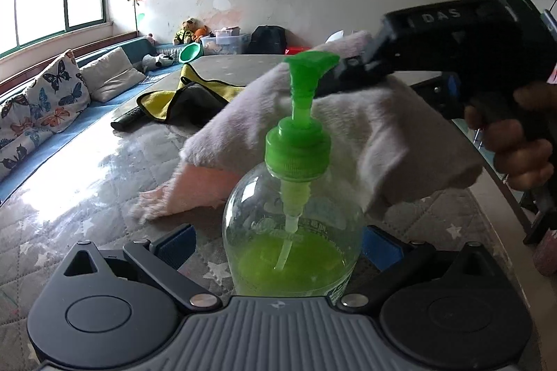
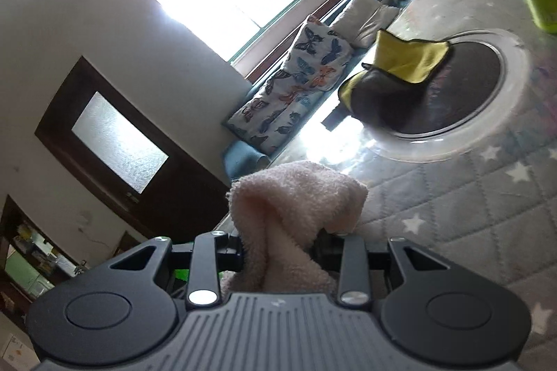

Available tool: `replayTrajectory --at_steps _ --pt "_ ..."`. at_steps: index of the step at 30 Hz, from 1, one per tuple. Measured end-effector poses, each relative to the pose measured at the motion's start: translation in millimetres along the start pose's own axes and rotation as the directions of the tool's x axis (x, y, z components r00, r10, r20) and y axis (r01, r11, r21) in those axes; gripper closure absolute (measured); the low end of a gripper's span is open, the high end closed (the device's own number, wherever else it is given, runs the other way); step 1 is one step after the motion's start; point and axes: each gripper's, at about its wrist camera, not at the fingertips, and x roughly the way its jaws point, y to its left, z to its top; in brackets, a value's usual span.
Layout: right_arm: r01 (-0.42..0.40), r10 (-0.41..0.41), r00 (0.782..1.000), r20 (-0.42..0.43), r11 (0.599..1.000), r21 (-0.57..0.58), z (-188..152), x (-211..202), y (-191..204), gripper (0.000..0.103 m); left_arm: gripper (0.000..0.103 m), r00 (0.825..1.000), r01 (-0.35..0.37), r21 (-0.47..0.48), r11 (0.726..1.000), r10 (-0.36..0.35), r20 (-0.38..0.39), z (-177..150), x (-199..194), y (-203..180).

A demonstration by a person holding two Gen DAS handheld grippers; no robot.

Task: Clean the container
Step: 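Keep wiping the bottle with the towel in the right tool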

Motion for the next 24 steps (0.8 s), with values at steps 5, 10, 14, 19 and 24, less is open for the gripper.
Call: replayTrajectory --at_steps 5,10,14,19,24 --pt "0.053 -0.053 0.998 -0.032 0.999 0.008 -7.7 19.3 -8.6 0.070 0.000 1.000 -0.002 0.005 1.000 0.002 0.002 -0.7 -2.8 -1.0" --pt "0.103 -0.101 0.993 -0.061 0.994 0.033 -16.8 20.2 -26.8 0.070 0.000 1.000 -0.002 0.009 1.000 0.002 0.004 -0.2 -3.1 -1.4" --pt "0.165 -0.166 0.981 -0.104 0.986 -0.020 -27.8 21.6 -34.1 0.070 0.000 1.000 -0.006 0.008 1.000 0.006 0.001 0.1 -2.1 -2.4" --pt "0.167 -0.169 0.980 -0.108 0.986 -0.025 -34.2 17.2 -37.1 0.070 0.000 1.000 -0.008 0.010 1.000 0.008 -0.006 1.0 -0.8 -2.7" --pt "0.162 -0.164 0.981 -0.100 0.986 -0.028 -32.2 13.0 -34.5 0.070 0.000 1.000 -0.006 0.009 1.000 0.006 -0.007 0.2 -1.1 -1.7"
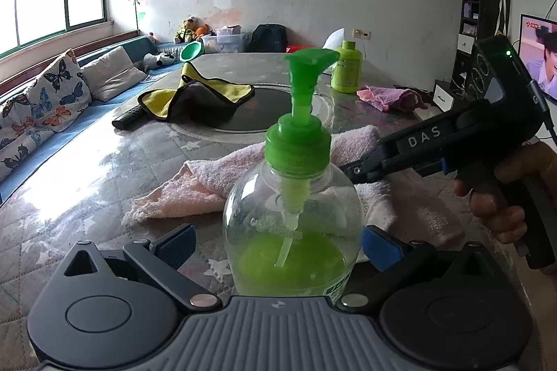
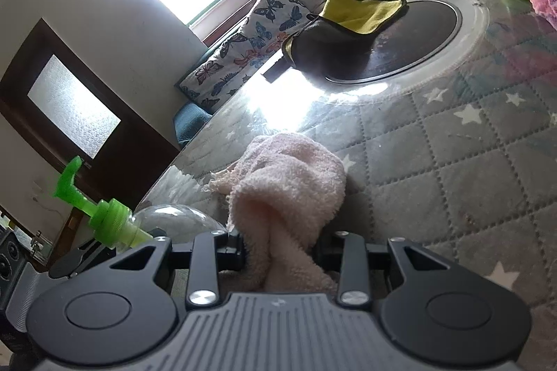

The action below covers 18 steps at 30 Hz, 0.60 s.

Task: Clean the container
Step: 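Keep wiping the bottle with the towel in the right tool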

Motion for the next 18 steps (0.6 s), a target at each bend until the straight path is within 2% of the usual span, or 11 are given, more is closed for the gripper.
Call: replayTrajectory --at_steps 7,12,18 --pt "-0.022 0.021 0.999 0.025 0.999 0.027 4.3 -7.4 0.2 0.070 0.000 1.000 0.002 -0.002 1.000 -0.002 -0.002 -1.2 -0.4 1.3" --pt "-0.100 0.095 0.992 0.077 0.994 0.055 17.2 -20.0 7.9 0.070 0.000 1.000 0.002 0.001 1.000 -0.002 -0.002 -2.3 -0.8 1.7" --pt "-0.204 0.201 0.968 0.147 0.979 0.001 38.1 -33.7 36.8 0.070 0.001 1.000 0.007 0.006 1.000 -0.007 0.003 -2.9 -2.7 2.1"
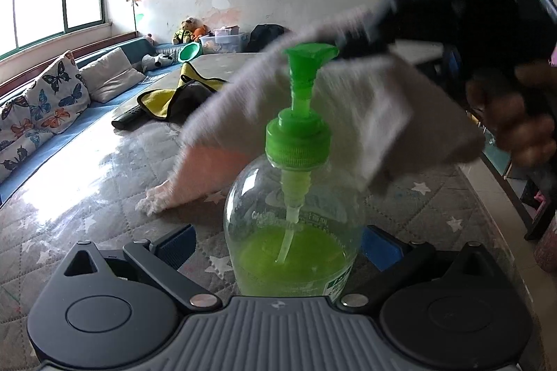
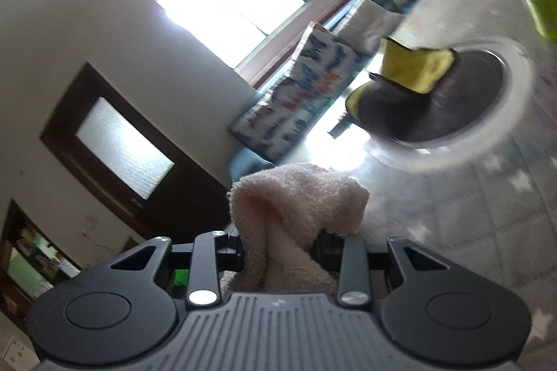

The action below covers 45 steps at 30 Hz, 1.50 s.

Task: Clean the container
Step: 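Keep wiping the bottle with the towel in the right tool, then rub the pink towel across the bottle shoulder with the right tool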

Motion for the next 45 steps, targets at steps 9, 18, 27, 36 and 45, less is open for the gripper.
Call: replayTrajectory --at_steps 9,18,27,36,45 --pt "0.084 -0.083 0.993 -0.083 0.996 0.005 -15.6 33.7 -17.1 0.070 0.006 1.000 0.010 0.026 1.000 -0.010 0.001 -0.3 -3.3 -0.2" --pt "0.190 -0.191 0.970 -0.151 0.982 -0.019 -33.4 32.8 -43.6 0.070 0.007 1.000 0.015 0.032 0.999 -0.015 0.000 -0.5 -1.8 1.4" --pt "0.203 -0.208 0.963 -0.171 0.978 -0.049 -44.4 21.8 -41.0 0.070 0.007 1.000 0.014 0.043 0.999 -0.014 -0.002 -2.9 -4.4 3.1" --pt "0.073 -0.072 0.995 -0.075 0.997 0.008 -15.4 9.8 -15.9 0.070 0.008 1.000 0.018 0.047 0.999 -0.018 -0.005 -3.7 -4.2 3.5" --pt "0.077 -0.076 0.991 -0.111 0.997 0.006 -15.9 36.0 -16.1 0.070 0.008 1.000 0.020 0.048 0.999 -0.020 -0.004 -4.0 -5.0 5.1"
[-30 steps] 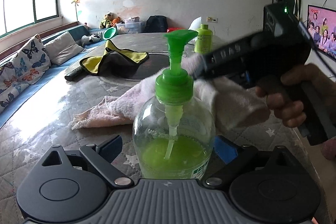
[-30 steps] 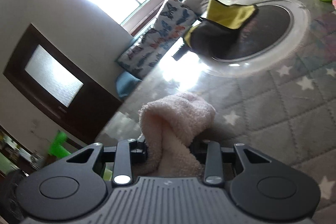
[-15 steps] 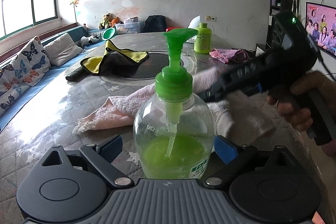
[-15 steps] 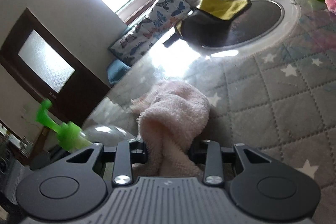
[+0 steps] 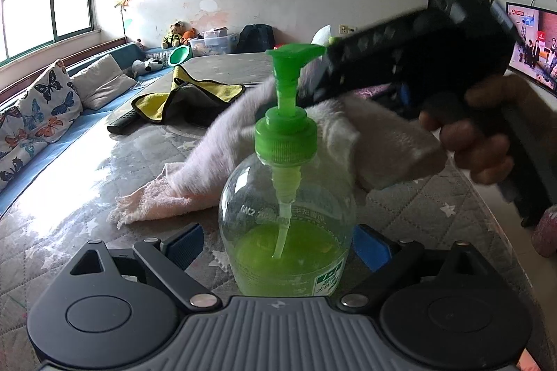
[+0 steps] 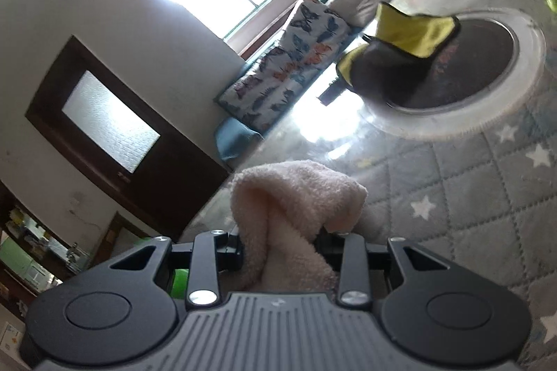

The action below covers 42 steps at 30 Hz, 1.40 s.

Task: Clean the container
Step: 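Rub the pink towel across the bottle shoulder with the right tool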

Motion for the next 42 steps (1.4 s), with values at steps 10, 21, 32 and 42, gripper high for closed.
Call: replayTrajectory --at_steps 10,21,32,42 --pt "0.109 -0.110 0.992 -0.067 0.994 -0.018 -20.4 2.9 -22.0 0.070 0.007 1.000 -0.001 0.006 1.000 0.001 -0.001 -2.3 -4.1 1.1" --pt "0.086 -0.086 0.995 -0.052 0.996 0.000 -28.0 -12.1 -21.0 0.070 0.007 1.000 -0.001 0.021 1.000 0.001 -0.005 -6.1 -7.9 3.6" --pt "-0.068 0.068 0.998 0.008 0.998 0.003 -1.3 -8.4 10.4 0.070 0.008 1.000 0.002 0.022 1.000 -0.002 -0.010 -8.6 -6.2 2.5" --pt "0.029 -0.029 0.999 -0.029 0.999 0.022 -9.9 6.7 -15.2 0.070 0.008 1.000 0.003 0.024 1.000 -0.003 -0.013 -9.2 -5.5 0.2"
